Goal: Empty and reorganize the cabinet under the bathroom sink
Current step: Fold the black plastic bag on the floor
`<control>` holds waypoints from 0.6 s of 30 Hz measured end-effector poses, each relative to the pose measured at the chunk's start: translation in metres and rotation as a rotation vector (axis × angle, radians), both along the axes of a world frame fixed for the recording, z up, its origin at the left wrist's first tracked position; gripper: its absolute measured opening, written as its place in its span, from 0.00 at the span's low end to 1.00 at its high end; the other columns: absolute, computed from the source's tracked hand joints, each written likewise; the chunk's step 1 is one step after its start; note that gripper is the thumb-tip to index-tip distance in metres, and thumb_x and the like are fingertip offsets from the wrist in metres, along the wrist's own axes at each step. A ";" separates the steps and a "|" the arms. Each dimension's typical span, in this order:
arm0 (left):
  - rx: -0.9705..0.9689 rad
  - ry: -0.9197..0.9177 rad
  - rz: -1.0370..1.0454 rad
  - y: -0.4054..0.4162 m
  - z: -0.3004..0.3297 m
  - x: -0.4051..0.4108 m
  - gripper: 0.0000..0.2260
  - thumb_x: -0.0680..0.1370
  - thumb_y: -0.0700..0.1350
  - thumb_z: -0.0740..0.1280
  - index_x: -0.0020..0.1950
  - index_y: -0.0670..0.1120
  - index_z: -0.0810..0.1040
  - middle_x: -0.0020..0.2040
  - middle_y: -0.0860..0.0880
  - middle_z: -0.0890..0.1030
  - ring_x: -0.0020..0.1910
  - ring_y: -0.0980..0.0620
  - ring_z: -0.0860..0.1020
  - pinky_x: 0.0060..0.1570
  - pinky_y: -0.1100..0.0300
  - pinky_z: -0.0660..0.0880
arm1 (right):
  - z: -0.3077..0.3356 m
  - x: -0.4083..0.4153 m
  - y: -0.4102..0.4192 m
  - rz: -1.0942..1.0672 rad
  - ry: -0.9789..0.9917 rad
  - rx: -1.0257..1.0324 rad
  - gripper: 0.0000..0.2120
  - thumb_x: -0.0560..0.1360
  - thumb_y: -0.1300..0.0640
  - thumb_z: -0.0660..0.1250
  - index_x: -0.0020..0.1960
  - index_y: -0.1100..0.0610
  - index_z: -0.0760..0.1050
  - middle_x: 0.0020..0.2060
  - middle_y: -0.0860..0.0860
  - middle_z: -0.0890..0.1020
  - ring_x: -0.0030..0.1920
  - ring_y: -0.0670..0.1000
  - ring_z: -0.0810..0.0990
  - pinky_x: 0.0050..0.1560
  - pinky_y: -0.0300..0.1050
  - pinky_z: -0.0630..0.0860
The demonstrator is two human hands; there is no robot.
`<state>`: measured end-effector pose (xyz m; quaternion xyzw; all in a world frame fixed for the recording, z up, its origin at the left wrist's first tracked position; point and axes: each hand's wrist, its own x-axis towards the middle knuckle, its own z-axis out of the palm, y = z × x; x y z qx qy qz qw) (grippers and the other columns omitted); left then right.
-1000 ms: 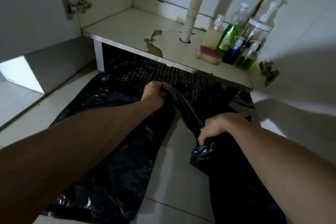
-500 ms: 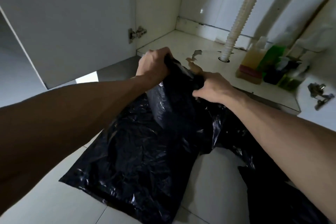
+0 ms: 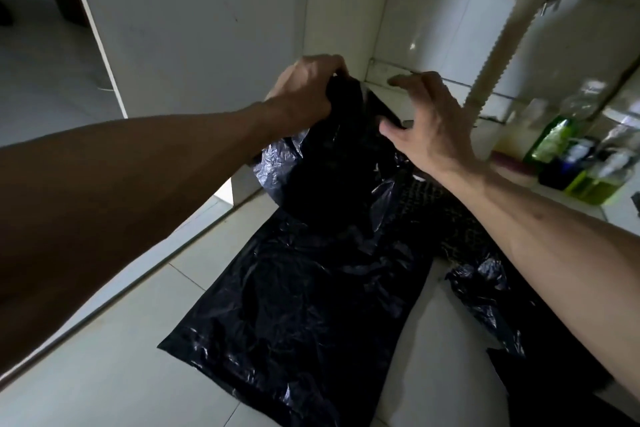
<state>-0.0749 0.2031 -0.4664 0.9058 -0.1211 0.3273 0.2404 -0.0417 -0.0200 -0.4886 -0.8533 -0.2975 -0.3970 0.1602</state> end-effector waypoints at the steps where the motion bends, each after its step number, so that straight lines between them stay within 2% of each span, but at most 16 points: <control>1: 0.012 -0.010 -0.005 -0.002 0.003 -0.002 0.13 0.68 0.41 0.63 0.51 0.46 0.80 0.48 0.47 0.83 0.47 0.45 0.81 0.46 0.50 0.79 | 0.003 -0.002 0.005 0.026 -0.073 -0.008 0.16 0.74 0.46 0.69 0.59 0.53 0.80 0.53 0.53 0.81 0.52 0.56 0.81 0.49 0.49 0.79; 3: 0.034 -0.023 -0.004 -0.003 0.008 -0.009 0.15 0.67 0.41 0.61 0.52 0.47 0.79 0.48 0.48 0.82 0.47 0.45 0.81 0.47 0.49 0.79 | 0.004 -0.007 0.009 0.055 -0.079 0.035 0.11 0.75 0.49 0.67 0.53 0.54 0.82 0.48 0.52 0.81 0.48 0.55 0.81 0.46 0.53 0.80; 5: 0.077 -0.034 -0.010 -0.002 0.013 -0.019 0.18 0.66 0.42 0.59 0.53 0.46 0.79 0.49 0.47 0.82 0.48 0.43 0.80 0.46 0.48 0.78 | 0.002 -0.015 0.007 0.162 0.032 0.065 0.13 0.73 0.53 0.66 0.55 0.56 0.79 0.51 0.52 0.79 0.49 0.53 0.80 0.49 0.53 0.79; 8: 0.126 -0.022 -0.027 -0.001 0.018 -0.032 0.16 0.69 0.41 0.61 0.55 0.43 0.78 0.47 0.44 0.82 0.45 0.40 0.80 0.43 0.47 0.78 | 0.001 -0.038 0.013 0.426 0.266 0.032 0.32 0.67 0.52 0.69 0.70 0.60 0.69 0.63 0.56 0.72 0.62 0.52 0.74 0.63 0.51 0.75; 9: 0.128 -0.010 -0.024 0.000 0.019 -0.035 0.16 0.69 0.40 0.62 0.55 0.42 0.77 0.47 0.43 0.82 0.45 0.40 0.80 0.42 0.47 0.78 | 0.000 -0.046 0.019 0.431 0.340 0.012 0.40 0.67 0.48 0.71 0.75 0.59 0.63 0.68 0.56 0.68 0.66 0.52 0.71 0.66 0.49 0.72; 11: 0.120 0.024 -0.013 0.000 0.019 -0.038 0.15 0.70 0.39 0.64 0.56 0.42 0.76 0.46 0.43 0.81 0.44 0.39 0.80 0.42 0.47 0.78 | -0.007 -0.054 0.034 0.263 0.426 -0.006 0.49 0.67 0.36 0.73 0.78 0.55 0.55 0.72 0.53 0.65 0.67 0.49 0.70 0.62 0.44 0.70; 12: 0.115 0.044 -0.016 -0.001 0.019 -0.039 0.15 0.70 0.38 0.64 0.57 0.42 0.75 0.45 0.43 0.81 0.44 0.40 0.80 0.41 0.48 0.78 | -0.011 -0.055 0.040 0.131 0.449 0.007 0.48 0.67 0.34 0.73 0.77 0.53 0.57 0.70 0.52 0.68 0.64 0.48 0.72 0.56 0.44 0.70; 13: 0.116 0.067 -0.027 -0.003 0.018 -0.039 0.15 0.71 0.38 0.65 0.58 0.41 0.74 0.45 0.43 0.80 0.44 0.40 0.80 0.41 0.50 0.78 | -0.014 -0.053 0.043 0.017 0.463 0.029 0.39 0.70 0.36 0.71 0.74 0.54 0.64 0.64 0.52 0.74 0.59 0.49 0.75 0.51 0.43 0.71; 15: 0.163 0.137 -0.042 -0.003 0.013 -0.036 0.16 0.73 0.39 0.68 0.61 0.42 0.73 0.50 0.42 0.80 0.46 0.42 0.79 0.43 0.50 0.78 | -0.015 -0.045 0.043 -0.137 0.429 0.055 0.15 0.77 0.46 0.67 0.57 0.56 0.77 0.43 0.53 0.80 0.49 0.56 0.83 0.41 0.43 0.71; 16: 0.217 0.187 -0.019 0.000 0.009 -0.034 0.18 0.73 0.40 0.69 0.62 0.43 0.72 0.53 0.43 0.80 0.49 0.42 0.79 0.46 0.50 0.77 | -0.013 -0.040 0.040 -0.189 0.401 0.059 0.11 0.79 0.49 0.65 0.52 0.56 0.80 0.39 0.54 0.81 0.47 0.60 0.83 0.39 0.45 0.73; 18: 0.383 0.292 0.101 0.013 -0.004 -0.027 0.17 0.73 0.42 0.70 0.61 0.44 0.72 0.55 0.42 0.79 0.53 0.41 0.79 0.49 0.52 0.74 | -0.010 -0.030 0.030 -0.273 0.375 0.065 0.10 0.79 0.52 0.65 0.54 0.56 0.82 0.44 0.59 0.84 0.48 0.63 0.83 0.45 0.51 0.79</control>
